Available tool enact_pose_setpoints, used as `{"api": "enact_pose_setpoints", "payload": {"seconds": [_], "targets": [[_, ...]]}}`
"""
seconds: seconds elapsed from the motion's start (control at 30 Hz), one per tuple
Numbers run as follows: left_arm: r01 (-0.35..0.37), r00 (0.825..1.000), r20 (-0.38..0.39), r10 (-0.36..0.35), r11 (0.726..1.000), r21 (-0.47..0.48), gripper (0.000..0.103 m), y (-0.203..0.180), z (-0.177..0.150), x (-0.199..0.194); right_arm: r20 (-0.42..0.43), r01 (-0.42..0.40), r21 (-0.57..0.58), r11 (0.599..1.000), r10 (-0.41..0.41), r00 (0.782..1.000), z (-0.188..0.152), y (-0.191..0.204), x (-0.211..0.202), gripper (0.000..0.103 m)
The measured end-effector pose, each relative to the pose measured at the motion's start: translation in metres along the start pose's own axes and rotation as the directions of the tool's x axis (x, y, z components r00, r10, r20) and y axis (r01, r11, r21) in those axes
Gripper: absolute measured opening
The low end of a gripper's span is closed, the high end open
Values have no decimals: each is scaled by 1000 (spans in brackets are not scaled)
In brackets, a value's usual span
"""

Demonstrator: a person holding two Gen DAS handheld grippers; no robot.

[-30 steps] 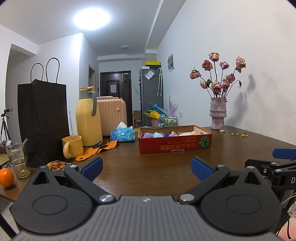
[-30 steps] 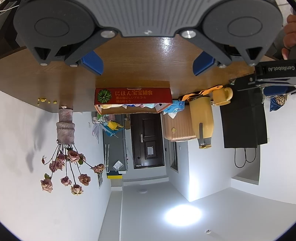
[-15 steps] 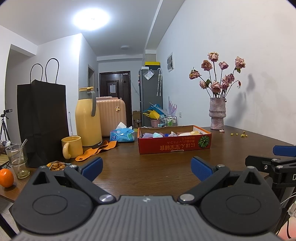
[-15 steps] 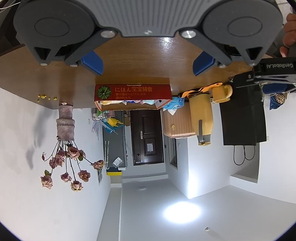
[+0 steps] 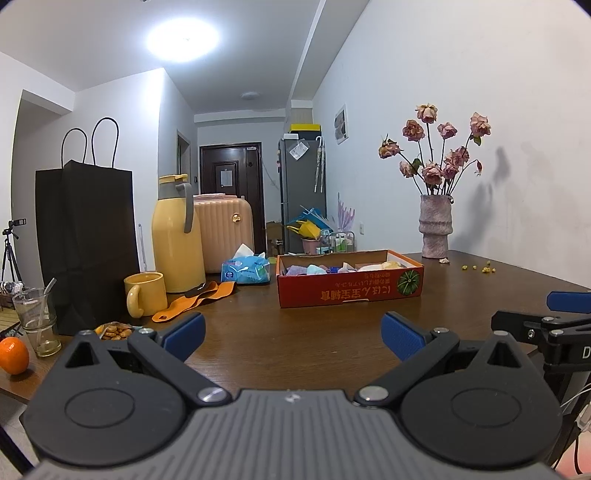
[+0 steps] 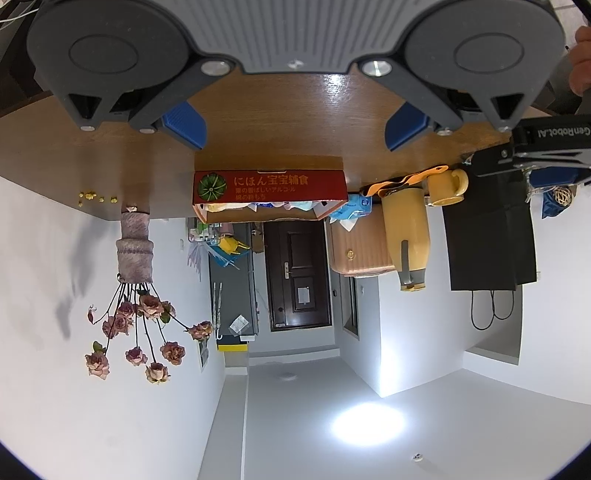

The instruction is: Organize soft objects

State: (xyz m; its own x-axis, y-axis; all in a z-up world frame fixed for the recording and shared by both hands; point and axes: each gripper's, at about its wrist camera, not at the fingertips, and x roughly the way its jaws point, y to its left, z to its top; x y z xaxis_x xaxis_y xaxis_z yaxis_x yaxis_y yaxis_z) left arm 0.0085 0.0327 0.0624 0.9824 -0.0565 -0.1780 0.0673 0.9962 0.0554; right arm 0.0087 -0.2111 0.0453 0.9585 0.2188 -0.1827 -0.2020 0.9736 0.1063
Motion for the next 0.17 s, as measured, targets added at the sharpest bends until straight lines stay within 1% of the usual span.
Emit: {"api": "enact_pose_setpoints", "payload": {"seconds": [0.17], "targets": [[1,1000,6,-1,1000,3,103,1,-1,-1,0,0,0,1000,0,1000,-1,0,-1,103]]}}
